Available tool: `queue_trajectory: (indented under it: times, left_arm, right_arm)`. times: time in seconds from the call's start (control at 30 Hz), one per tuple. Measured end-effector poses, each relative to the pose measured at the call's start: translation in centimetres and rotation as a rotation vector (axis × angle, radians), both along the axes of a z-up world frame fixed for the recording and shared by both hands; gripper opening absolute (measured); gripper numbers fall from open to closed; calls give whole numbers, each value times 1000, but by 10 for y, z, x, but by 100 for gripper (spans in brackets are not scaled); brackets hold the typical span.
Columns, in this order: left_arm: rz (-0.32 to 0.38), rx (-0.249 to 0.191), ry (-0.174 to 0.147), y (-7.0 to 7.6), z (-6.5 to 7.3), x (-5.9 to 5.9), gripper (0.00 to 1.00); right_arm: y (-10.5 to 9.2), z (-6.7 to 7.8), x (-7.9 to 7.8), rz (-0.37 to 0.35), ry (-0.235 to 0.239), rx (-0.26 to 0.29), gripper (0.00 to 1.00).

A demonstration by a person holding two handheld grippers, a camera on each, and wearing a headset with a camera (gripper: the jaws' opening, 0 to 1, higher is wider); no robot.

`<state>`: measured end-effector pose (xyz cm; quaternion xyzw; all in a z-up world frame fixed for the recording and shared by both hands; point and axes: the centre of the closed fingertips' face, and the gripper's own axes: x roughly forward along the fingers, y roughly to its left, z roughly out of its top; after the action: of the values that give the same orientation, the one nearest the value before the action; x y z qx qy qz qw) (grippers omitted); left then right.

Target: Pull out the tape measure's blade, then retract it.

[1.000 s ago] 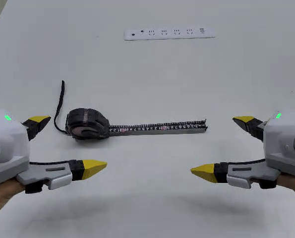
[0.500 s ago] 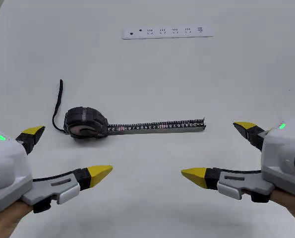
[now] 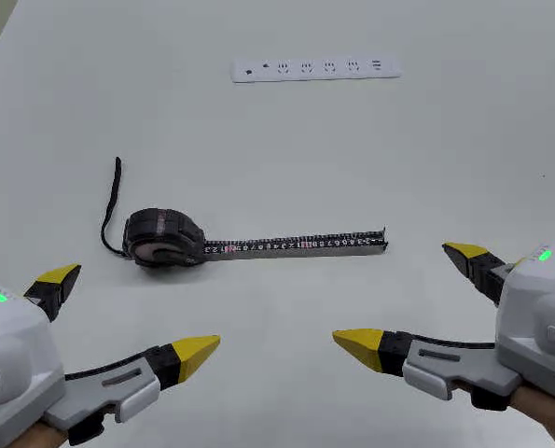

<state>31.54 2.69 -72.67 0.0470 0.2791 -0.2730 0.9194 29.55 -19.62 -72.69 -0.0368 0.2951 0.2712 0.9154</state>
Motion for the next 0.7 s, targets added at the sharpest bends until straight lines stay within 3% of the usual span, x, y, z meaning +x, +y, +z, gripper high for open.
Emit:
queue_trajectory:
  times: [0.1,0.7]
  left_arm:
    - [39,-17,-17,3,6,2,100]
    - [80,-7,-12,-1,5,2,100]
  right_arm:
    - [-1,0,-1,-8,3,2,99]
    - [-1,-2,-3,-27,9,-9,98]
